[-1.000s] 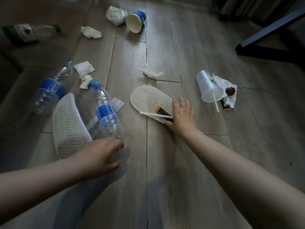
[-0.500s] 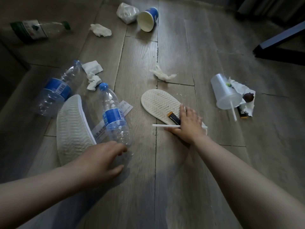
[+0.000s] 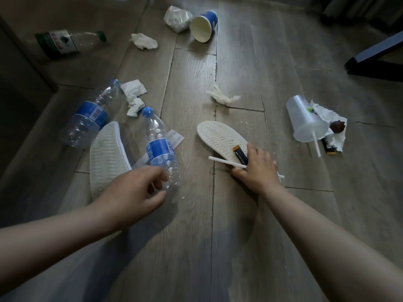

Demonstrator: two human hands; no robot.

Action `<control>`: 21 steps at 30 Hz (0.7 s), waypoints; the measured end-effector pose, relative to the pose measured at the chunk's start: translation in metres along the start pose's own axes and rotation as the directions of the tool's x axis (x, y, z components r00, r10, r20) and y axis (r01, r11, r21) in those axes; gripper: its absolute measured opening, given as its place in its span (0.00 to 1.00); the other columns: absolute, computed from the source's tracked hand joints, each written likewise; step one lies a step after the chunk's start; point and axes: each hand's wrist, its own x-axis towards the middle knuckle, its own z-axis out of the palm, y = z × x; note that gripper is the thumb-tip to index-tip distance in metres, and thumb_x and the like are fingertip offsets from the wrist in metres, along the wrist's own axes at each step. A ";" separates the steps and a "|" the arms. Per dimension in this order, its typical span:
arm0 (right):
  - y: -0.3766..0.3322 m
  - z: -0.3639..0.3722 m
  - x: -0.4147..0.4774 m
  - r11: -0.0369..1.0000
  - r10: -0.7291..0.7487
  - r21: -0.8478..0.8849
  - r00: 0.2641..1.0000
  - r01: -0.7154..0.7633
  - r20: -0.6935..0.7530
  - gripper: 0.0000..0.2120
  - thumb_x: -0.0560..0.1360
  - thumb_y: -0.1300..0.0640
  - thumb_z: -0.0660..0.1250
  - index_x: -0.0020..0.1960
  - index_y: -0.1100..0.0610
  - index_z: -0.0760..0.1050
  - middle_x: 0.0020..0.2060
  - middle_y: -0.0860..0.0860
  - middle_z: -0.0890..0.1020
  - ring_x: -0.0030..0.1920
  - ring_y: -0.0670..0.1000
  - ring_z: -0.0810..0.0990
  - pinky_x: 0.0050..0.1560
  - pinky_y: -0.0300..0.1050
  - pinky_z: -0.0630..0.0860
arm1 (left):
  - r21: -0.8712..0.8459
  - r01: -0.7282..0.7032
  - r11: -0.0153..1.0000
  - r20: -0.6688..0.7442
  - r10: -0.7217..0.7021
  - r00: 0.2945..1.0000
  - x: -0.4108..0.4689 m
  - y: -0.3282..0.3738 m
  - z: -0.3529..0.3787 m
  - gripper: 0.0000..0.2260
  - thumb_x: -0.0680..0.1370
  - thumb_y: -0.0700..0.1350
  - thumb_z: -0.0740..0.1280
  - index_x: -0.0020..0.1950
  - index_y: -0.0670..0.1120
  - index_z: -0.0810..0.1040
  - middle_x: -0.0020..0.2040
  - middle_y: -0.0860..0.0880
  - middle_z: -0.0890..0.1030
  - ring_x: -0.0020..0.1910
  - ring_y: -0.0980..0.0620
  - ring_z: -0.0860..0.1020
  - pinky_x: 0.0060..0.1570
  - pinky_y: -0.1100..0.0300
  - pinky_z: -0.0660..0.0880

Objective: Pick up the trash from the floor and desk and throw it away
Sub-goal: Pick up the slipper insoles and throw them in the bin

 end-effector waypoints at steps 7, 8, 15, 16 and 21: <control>-0.016 -0.017 -0.042 0.984 0.046 0.173 0.999 -0.049 0.023 0.39 0.67 0.41 0.69 0.73 0.52 0.60 0.65 0.55 0.72 0.64 0.58 0.70 0.65 0.56 0.67 | 0.090 0.126 0.988 -0.081 -0.119 0.990 -0.021 -0.004 -0.016 0.15 0.73 0.50 0.70 0.58 0.49 0.75 0.53 0.51 0.76 0.53 0.52 0.75 0.52 0.55 0.73; -0.017 -0.019 -0.048 0.978 0.047 0.205 0.999 -0.050 0.022 0.38 0.66 0.42 0.70 0.72 0.52 0.61 0.64 0.55 0.73 0.63 0.58 0.70 0.64 0.57 0.68 | 0.091 0.160 0.983 -0.091 -0.152 0.984 -0.021 -0.006 -0.017 0.17 0.73 0.51 0.70 0.60 0.49 0.75 0.55 0.50 0.76 0.55 0.50 0.74 0.53 0.54 0.73; -0.032 -0.027 -0.081 0.931 0.063 0.357 0.998 -0.069 0.028 0.35 0.65 0.46 0.70 0.69 0.50 0.64 0.60 0.53 0.74 0.60 0.57 0.71 0.62 0.57 0.70 | 0.091 0.466 0.880 -0.125 -0.455 0.882 -0.012 -0.028 -0.022 0.40 0.67 0.63 0.72 0.71 0.46 0.62 0.70 0.42 0.63 0.68 0.40 0.65 0.63 0.47 0.69; -0.033 -0.028 -0.084 0.927 0.071 0.368 0.997 -0.076 0.025 0.35 0.65 0.46 0.70 0.69 0.50 0.64 0.60 0.53 0.74 0.61 0.56 0.71 0.63 0.57 0.70 | 0.059 0.503 0.862 -0.109 -0.495 0.862 -0.009 -0.032 -0.021 0.43 0.66 0.65 0.72 0.73 0.46 0.59 0.72 0.42 0.60 0.69 0.39 0.63 0.64 0.45 0.68; -0.033 -0.031 -0.094 0.908 0.087 0.405 0.994 -0.106 0.064 0.39 0.63 0.43 0.70 0.71 0.50 0.63 0.62 0.52 0.73 0.62 0.55 0.70 0.63 0.58 0.70 | -0.169 0.645 0.746 -0.027 -0.657 0.753 0.005 -0.048 -0.014 0.56 0.61 0.65 0.76 0.77 0.47 0.48 0.74 0.39 0.54 0.71 0.36 0.61 0.66 0.41 0.67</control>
